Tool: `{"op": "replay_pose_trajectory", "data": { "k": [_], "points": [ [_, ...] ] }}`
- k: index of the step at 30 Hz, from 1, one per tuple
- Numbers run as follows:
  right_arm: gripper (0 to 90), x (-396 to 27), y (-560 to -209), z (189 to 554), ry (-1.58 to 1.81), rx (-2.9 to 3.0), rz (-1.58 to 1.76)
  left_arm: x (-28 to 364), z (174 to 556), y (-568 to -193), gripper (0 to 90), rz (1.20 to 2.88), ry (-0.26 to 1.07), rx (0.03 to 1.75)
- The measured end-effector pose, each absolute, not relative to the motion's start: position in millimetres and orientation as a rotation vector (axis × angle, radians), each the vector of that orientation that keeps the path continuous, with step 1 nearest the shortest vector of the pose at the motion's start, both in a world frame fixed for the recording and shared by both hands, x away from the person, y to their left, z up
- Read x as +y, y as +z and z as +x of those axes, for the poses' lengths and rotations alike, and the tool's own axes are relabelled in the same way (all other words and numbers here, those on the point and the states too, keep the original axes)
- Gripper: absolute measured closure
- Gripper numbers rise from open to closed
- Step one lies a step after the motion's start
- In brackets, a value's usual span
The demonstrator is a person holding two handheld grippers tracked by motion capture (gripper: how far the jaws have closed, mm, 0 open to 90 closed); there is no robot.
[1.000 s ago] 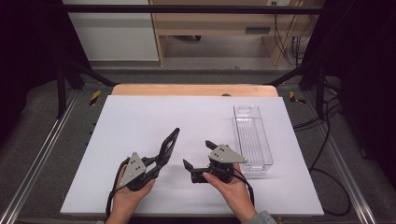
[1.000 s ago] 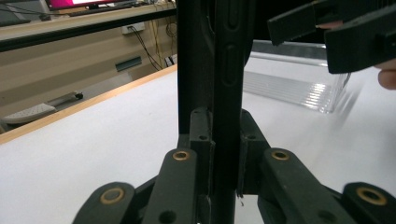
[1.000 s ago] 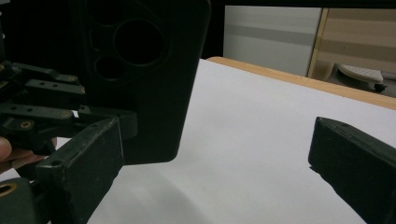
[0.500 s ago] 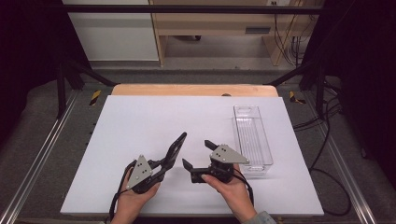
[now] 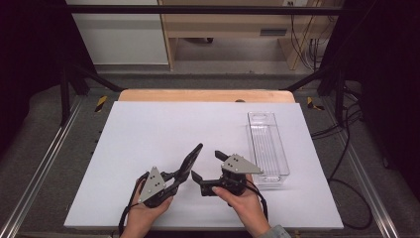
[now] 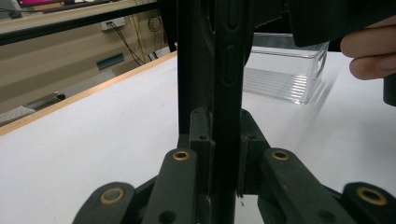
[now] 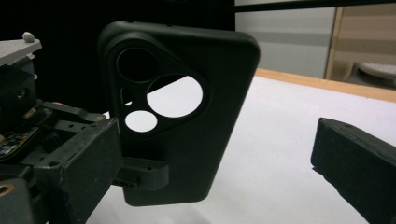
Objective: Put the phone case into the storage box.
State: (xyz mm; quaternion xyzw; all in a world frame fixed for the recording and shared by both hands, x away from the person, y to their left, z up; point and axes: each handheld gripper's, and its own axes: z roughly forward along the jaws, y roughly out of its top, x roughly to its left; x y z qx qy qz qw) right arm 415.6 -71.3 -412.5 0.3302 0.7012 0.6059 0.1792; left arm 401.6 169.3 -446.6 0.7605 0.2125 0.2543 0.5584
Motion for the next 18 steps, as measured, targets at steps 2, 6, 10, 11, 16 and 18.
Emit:
{"op": "replay_pose_trajectory", "data": {
  "k": [2, 6, 10, 11, 16, 18],
  "points": [
    [2.2, -71.2, -413.0, 416.1, 1.727, 1.996, 0.958, 168.2, 401.2, -446.9, 80.6, 1.796, 0.596, 0.499],
    [2.2, -68.5, -414.3, 414.8, 1.755, 2.016, 0.947, 165.8, 400.1, -447.1, 80.6, 1.787, 0.574, 0.501],
    [2.2, -63.3, -415.1, 412.1, 1.774, 2.027, 0.927, 163.4, 398.6, -446.9, 80.6, 1.789, 0.565, 0.494],
    [2.2, -62.7, -415.4, 411.7, 1.777, 2.027, 0.921, 162.7, 398.2, -446.8, 80.6, 1.789, 0.563, 0.492],
    [2.2, -61.7, -416.0, 411.3, 1.783, 2.02, 0.921, 159.9, 396.4, -446.6, 80.5, 1.786, 0.549, 0.487],
    [2.2, -61.7, -416.2, 411.2, 1.787, 2.015, 0.925, 158.9, 395.7, -446.4, 80.5, 1.784, 0.543, 0.484]
  ]
}}
